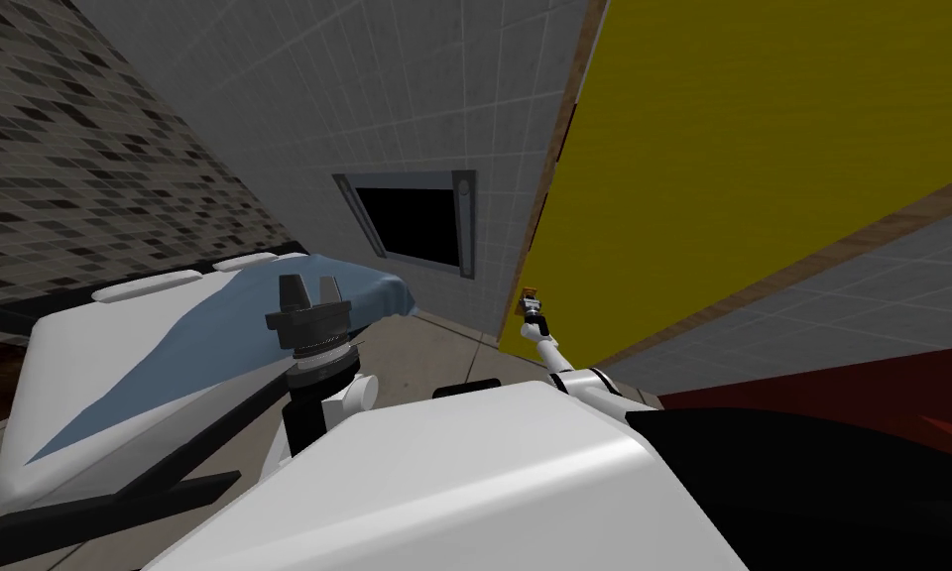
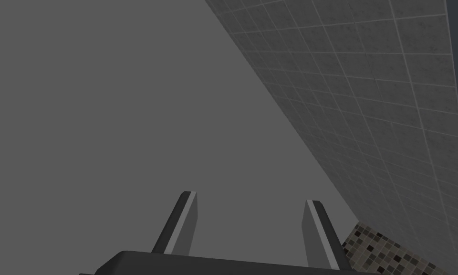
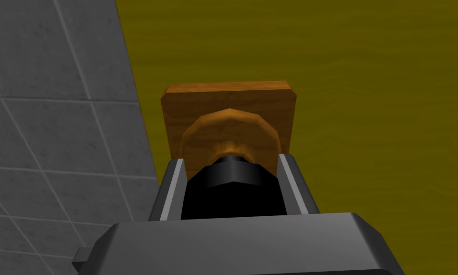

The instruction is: Pull the door open

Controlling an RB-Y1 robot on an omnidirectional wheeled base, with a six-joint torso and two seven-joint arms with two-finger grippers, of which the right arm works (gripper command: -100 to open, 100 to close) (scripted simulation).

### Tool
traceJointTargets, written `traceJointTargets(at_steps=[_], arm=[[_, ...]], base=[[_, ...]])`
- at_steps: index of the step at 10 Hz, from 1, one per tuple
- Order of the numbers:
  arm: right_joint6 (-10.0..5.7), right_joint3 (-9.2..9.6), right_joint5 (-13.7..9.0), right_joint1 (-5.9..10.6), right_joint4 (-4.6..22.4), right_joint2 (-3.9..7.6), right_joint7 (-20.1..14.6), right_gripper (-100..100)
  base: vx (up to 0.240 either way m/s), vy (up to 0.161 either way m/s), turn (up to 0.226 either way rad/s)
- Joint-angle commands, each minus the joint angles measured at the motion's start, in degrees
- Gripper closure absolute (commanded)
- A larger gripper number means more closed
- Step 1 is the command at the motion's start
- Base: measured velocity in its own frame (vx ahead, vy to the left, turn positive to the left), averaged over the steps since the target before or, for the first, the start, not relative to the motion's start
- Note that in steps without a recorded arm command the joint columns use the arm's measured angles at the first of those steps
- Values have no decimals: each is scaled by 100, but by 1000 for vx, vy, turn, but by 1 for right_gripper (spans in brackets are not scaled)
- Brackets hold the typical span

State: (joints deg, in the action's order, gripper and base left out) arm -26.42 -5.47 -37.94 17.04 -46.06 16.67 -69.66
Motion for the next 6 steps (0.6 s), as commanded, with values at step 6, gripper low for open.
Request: traceJointTargets(at_steps=[6], arm=[[47,331,32,-83,-135,140,-315,100]], base=[[-167,-39,95]])
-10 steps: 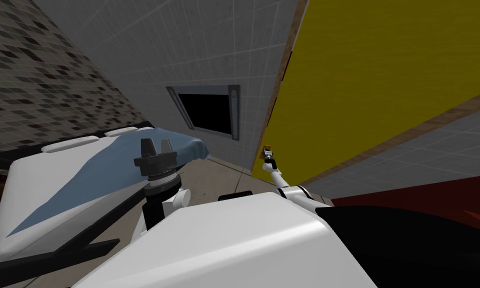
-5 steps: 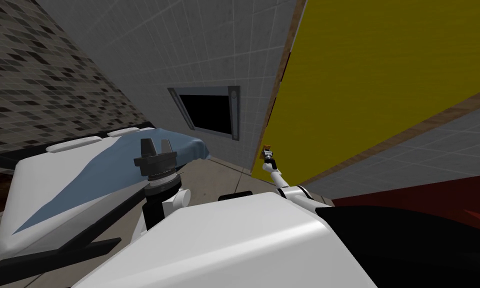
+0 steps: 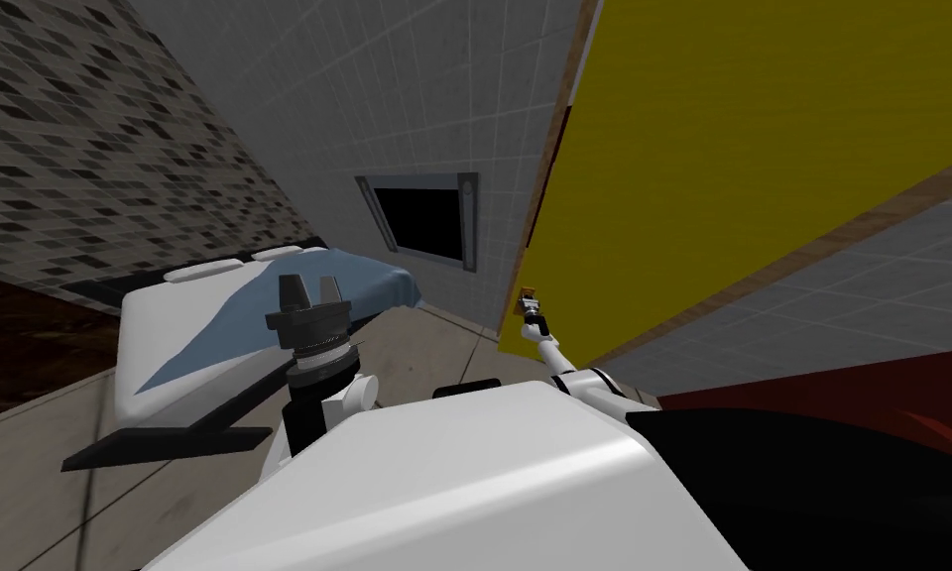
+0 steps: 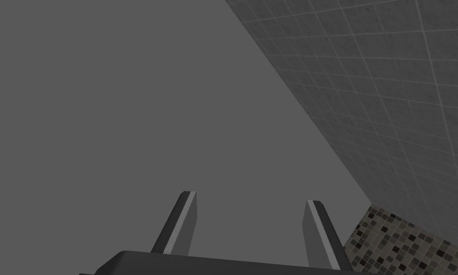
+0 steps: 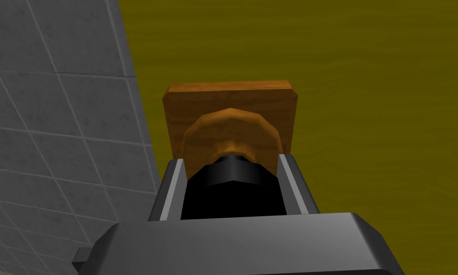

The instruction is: Pull the door open

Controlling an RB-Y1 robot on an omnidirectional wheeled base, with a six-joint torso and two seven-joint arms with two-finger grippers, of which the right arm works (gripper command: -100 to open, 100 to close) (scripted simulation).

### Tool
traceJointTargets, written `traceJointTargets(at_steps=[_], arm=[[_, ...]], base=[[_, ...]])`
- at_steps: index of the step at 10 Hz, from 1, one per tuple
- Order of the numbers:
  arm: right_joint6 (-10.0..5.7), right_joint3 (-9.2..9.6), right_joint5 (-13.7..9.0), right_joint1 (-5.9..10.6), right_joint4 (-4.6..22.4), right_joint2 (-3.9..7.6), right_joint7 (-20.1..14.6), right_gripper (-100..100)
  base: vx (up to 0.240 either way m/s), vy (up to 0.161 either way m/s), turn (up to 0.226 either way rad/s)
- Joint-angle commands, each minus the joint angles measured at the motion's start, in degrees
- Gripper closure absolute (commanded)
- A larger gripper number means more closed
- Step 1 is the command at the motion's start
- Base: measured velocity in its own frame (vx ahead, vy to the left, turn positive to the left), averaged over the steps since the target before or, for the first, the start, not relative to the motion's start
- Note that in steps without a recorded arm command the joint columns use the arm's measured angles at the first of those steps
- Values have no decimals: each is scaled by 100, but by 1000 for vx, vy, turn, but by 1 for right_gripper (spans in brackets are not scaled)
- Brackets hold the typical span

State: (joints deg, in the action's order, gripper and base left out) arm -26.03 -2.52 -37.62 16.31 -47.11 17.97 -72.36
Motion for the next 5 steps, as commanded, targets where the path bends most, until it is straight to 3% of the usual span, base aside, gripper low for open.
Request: traceJointTargets(at_steps=[1,5], arm=[[21,132,10,-34,-69,50,-136,100],[59,394,36,-99,-176,161,-385,100]], base=[[-216,-68,122],[-265,-59,125]])
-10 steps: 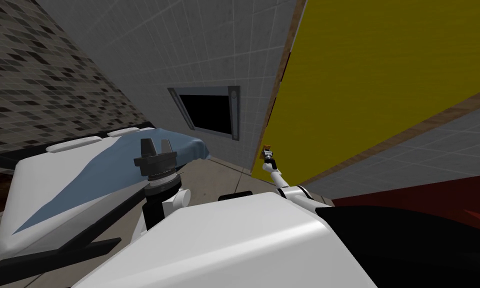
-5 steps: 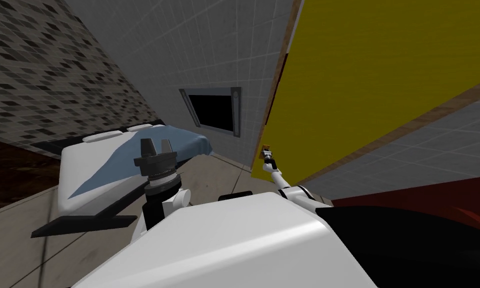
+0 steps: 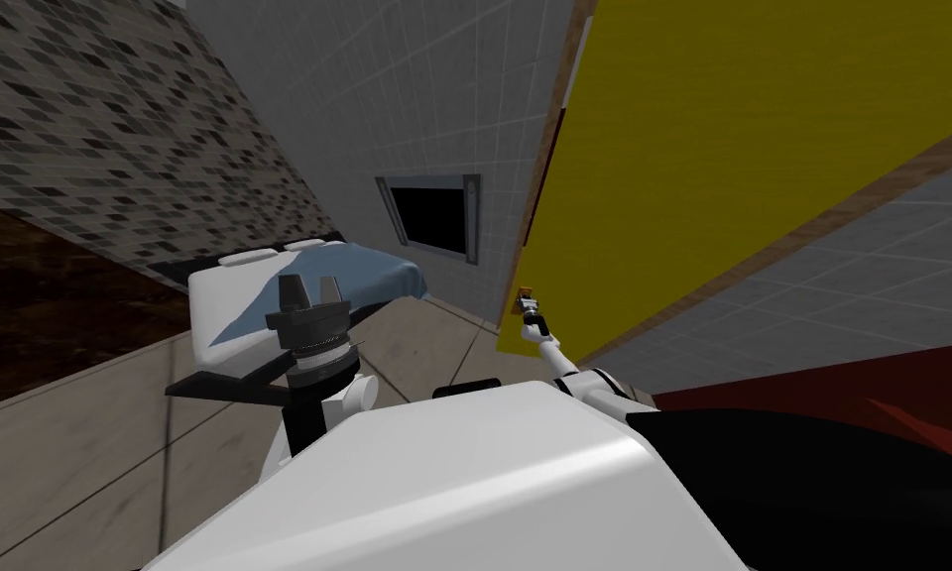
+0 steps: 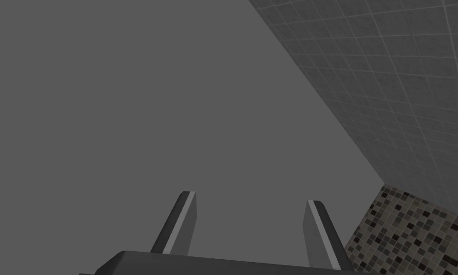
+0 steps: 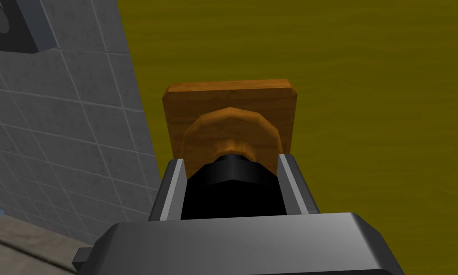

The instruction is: Pull the door open

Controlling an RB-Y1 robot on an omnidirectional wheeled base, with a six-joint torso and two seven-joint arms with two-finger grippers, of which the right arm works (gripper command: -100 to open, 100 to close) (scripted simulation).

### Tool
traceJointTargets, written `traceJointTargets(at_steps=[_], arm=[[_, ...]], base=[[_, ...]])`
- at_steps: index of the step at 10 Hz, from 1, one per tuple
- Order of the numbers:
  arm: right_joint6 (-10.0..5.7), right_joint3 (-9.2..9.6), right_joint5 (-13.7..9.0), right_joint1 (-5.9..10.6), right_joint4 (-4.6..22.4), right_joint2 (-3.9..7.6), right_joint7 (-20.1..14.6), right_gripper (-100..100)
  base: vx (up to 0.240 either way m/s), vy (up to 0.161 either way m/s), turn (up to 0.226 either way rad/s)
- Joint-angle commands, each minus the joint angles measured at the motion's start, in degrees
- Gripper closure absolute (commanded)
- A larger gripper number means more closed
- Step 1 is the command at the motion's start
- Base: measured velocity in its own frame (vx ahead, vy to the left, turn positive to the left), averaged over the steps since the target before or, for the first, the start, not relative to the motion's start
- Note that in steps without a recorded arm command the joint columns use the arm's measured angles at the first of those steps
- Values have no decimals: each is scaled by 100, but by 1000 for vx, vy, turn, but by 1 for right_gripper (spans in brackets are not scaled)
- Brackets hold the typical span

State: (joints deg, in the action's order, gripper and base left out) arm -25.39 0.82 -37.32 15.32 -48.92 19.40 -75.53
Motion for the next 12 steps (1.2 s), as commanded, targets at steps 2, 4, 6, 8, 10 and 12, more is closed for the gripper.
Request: traceJointTargets(at_steps=[2,4,6,8,10,12], arm=[[23,129,27,-47,-50,34,-102,100],[22,246,53,-73,-104,85,-203,100],[20,380,83,-104,-166,143,-321,100],[17,516,114,-134,-228,202,-438,100],[16,633,140,-161,-282,253,-540,100],[14,746,165,-186,-334,302,-638,100]], base=[[-149,-25,68],[-226,-69,106],[-198,-87,103],[-202,-58,97],[-204,-63,82],[-206,-69,79]])
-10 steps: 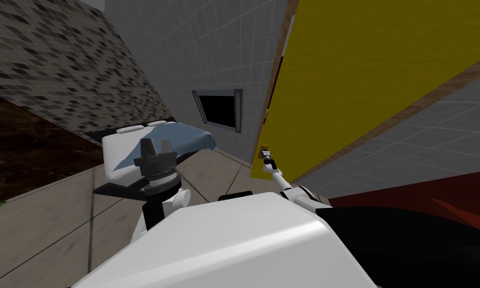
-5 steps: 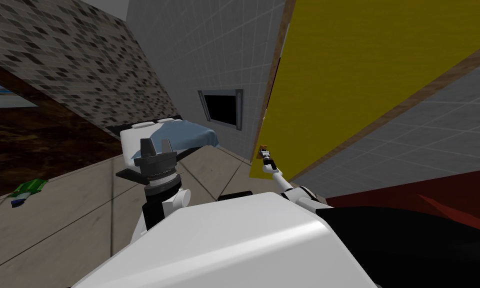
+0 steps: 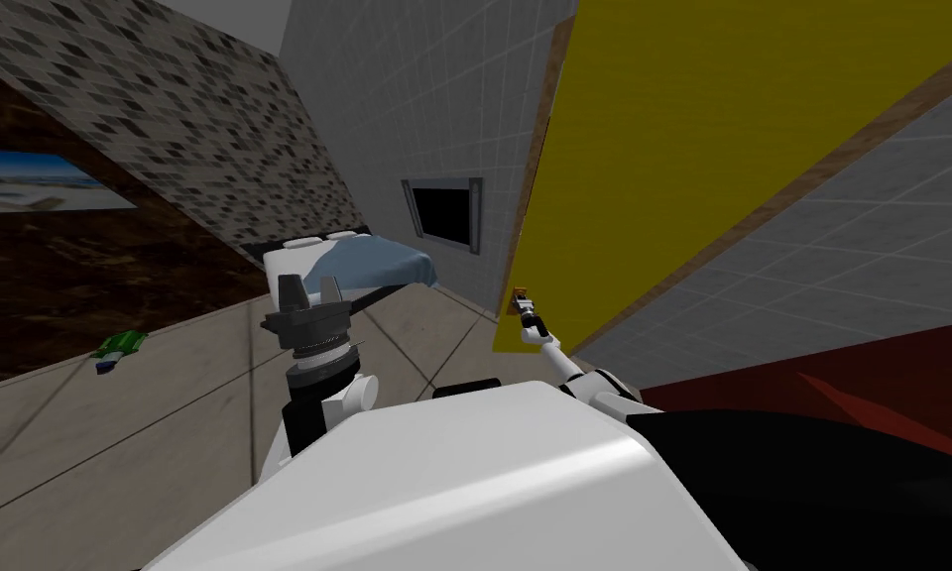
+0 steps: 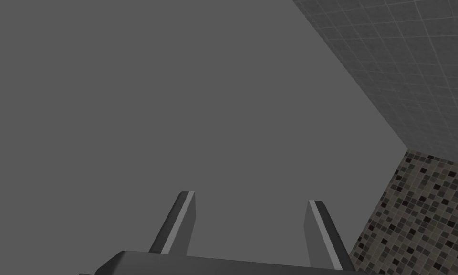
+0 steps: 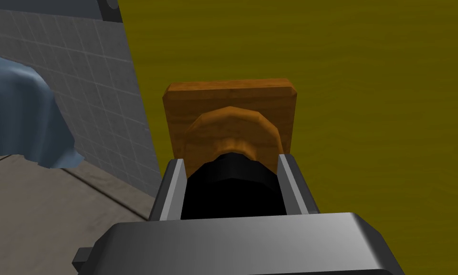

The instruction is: Pull the door open

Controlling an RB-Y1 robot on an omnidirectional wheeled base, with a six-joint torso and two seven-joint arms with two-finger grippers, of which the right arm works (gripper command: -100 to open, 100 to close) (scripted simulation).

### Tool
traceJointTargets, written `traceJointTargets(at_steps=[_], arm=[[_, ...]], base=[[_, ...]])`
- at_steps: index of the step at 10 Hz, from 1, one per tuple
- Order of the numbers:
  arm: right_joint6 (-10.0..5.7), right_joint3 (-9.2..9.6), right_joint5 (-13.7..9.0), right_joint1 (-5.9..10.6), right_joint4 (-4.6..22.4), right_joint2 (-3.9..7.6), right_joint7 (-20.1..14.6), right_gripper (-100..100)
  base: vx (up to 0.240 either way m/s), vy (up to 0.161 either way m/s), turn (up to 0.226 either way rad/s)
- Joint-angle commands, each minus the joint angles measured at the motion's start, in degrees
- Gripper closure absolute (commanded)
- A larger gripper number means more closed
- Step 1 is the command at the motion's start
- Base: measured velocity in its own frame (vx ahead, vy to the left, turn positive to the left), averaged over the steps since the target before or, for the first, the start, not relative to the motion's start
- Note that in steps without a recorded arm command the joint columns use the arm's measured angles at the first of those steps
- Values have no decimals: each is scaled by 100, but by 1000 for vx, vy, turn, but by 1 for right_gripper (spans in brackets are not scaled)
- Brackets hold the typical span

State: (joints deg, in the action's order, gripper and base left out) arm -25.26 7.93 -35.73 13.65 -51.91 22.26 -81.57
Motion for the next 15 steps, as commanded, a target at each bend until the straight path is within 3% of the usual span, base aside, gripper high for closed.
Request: traceJointTargets(at_steps=[1,11,12,15], arm=[[0,0,0,0,0,0,0,100],[-77,713,133,-209,-384,392,-604,100],[-55,663,125,-203,-371,367,-549,100],[-118,893,188,-288,-495,524,-770,100]], base=[[-88,-37,36],[-191,-77,89],[-87,-32,28],[-143,-69,65]])
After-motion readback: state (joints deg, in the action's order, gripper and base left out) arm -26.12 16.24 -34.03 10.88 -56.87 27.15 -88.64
